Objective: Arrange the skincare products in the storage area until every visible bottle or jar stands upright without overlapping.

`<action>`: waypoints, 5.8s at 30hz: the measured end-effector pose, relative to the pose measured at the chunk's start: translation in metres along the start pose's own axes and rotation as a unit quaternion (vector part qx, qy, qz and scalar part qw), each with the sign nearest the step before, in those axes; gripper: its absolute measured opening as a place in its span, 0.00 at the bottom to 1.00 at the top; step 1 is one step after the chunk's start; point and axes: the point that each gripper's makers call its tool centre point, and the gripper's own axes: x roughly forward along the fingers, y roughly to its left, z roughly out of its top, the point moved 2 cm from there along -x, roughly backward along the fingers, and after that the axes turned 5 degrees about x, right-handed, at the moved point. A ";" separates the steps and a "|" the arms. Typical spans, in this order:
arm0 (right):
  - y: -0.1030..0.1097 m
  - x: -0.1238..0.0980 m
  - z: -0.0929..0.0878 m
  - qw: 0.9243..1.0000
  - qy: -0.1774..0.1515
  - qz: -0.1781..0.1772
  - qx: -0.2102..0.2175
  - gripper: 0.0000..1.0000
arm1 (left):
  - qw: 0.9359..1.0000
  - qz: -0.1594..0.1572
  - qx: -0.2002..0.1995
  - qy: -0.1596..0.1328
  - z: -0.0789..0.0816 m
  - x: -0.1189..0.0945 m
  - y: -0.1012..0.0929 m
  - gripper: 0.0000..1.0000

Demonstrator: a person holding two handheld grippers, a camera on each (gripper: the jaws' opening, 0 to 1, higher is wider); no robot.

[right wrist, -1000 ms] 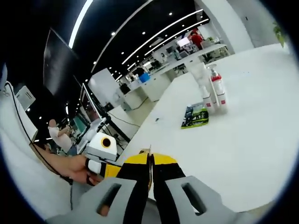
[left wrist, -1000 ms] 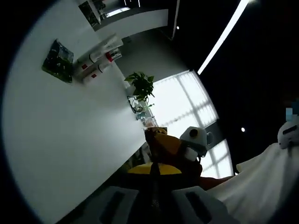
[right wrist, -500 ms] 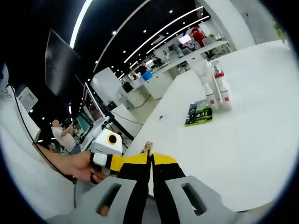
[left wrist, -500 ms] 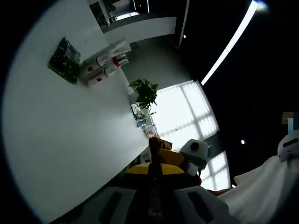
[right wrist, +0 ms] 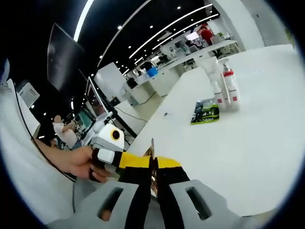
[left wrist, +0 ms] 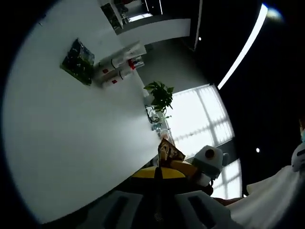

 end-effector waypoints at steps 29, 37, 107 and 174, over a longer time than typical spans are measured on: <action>-0.020 0.001 0.004 0.999 -0.011 -0.045 0.012 0.03 | 0.999 0.027 0.031 0.002 0.004 0.002 -0.003 0.00; -0.019 0.002 0.005 0.999 -0.016 -0.044 -0.005 0.13 | 1.000 0.007 0.013 -0.009 0.021 -0.003 -0.004 0.00; -0.039 0.015 -0.030 0.992 0.079 -0.093 -0.035 0.20 | 0.973 0.228 0.005 0.031 0.277 -0.023 0.219 0.03; -0.038 0.012 -0.029 0.989 0.085 -0.098 -0.076 0.12 | 0.835 0.499 0.218 0.074 0.294 -0.122 0.224 0.56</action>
